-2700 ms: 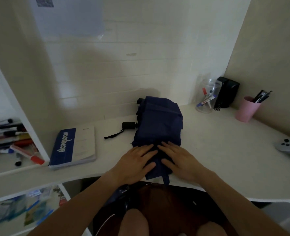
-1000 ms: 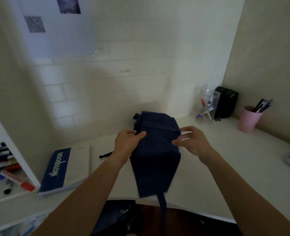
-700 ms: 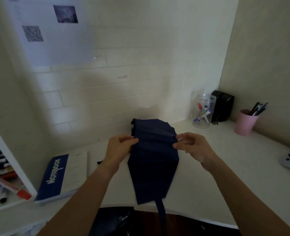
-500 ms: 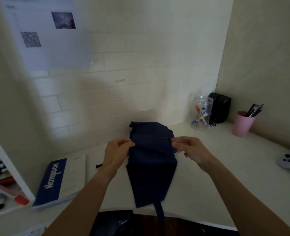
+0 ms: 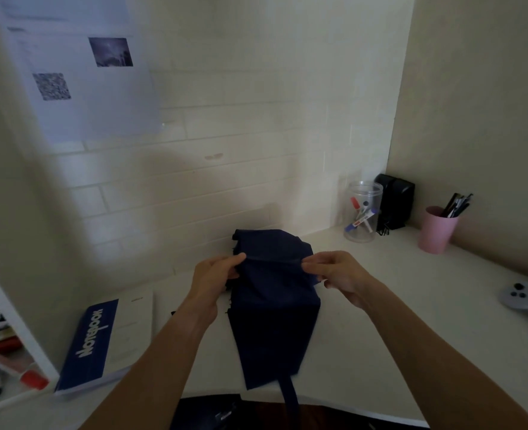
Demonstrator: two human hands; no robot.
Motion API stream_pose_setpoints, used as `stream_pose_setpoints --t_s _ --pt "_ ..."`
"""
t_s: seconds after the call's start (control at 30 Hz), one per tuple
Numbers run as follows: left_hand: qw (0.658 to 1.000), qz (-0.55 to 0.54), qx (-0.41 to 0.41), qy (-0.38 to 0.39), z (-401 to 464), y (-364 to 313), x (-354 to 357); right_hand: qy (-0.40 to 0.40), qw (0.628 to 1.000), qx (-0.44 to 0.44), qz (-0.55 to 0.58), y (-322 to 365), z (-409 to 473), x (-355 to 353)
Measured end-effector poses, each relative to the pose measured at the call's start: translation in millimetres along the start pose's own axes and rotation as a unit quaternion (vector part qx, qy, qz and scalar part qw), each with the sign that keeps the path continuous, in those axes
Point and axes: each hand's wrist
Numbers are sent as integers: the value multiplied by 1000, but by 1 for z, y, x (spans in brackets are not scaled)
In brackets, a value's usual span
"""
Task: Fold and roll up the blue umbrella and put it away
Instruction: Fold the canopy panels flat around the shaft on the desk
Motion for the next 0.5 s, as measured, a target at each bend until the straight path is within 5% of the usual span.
stream_pose_setpoints --t_s 0.5 --pt "998 -58 3 16 1 10 -5 -13 980 -93 178 -25 -13 7"
Point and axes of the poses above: each hand's wrist, its own z-axis towards the middle knuckle, its own x-axis out of the palm, y = z × x, and after that the axes turned 12 degrees about -z, right-handed
